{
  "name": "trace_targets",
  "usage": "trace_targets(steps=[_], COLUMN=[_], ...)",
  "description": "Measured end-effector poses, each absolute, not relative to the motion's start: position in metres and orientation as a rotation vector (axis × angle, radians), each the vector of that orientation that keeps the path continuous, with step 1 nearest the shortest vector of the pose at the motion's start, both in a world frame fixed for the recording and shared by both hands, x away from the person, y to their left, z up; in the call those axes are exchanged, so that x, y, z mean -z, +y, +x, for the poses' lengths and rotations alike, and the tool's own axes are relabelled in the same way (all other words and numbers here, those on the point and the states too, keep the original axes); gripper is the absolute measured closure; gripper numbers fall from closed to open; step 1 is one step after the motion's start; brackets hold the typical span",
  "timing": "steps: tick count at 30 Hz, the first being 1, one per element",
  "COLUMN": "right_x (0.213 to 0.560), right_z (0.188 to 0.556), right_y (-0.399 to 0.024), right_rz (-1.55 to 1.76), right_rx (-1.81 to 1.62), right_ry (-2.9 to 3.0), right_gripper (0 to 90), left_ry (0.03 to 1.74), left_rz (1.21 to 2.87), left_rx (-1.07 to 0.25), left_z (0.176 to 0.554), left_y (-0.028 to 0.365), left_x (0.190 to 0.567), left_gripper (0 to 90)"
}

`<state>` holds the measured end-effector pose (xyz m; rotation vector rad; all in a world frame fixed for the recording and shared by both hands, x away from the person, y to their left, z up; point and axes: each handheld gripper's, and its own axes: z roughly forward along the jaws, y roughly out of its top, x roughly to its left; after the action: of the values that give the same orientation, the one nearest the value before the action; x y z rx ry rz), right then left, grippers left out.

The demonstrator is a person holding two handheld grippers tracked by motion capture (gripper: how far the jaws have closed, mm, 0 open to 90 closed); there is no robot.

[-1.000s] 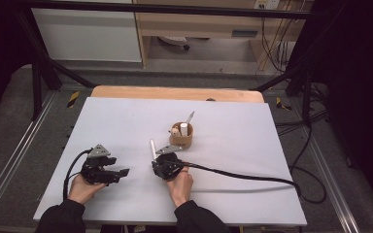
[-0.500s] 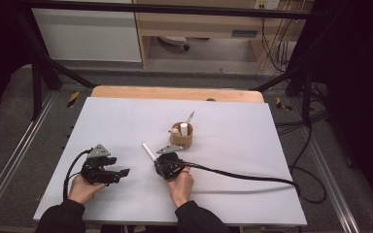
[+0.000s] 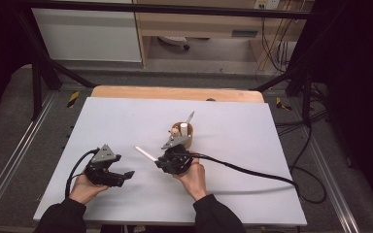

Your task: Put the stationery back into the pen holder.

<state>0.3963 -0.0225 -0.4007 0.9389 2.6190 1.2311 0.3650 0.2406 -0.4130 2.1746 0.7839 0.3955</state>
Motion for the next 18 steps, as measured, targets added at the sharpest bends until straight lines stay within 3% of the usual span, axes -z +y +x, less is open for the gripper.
trace_targets(steps=[11, 18], right_x=[0.383, 0.38], right_z=[0.388, 0.383], right_y=[-0.041, -0.045], right_rz=[0.792, 0.748], right_rx=[-1.172, -1.125], right_ry=[2.849, 2.918], right_gripper=[78.9, 78.9], left_ry=[0.413, 0.2], left_rz=[2.301, 2.413], left_rx=[-0.508, -0.587], left_z=[0.349, 0.343], left_y=[0.2, 0.172], left_x=[0.402, 0.401], left_gripper=[19.5, 28.3])
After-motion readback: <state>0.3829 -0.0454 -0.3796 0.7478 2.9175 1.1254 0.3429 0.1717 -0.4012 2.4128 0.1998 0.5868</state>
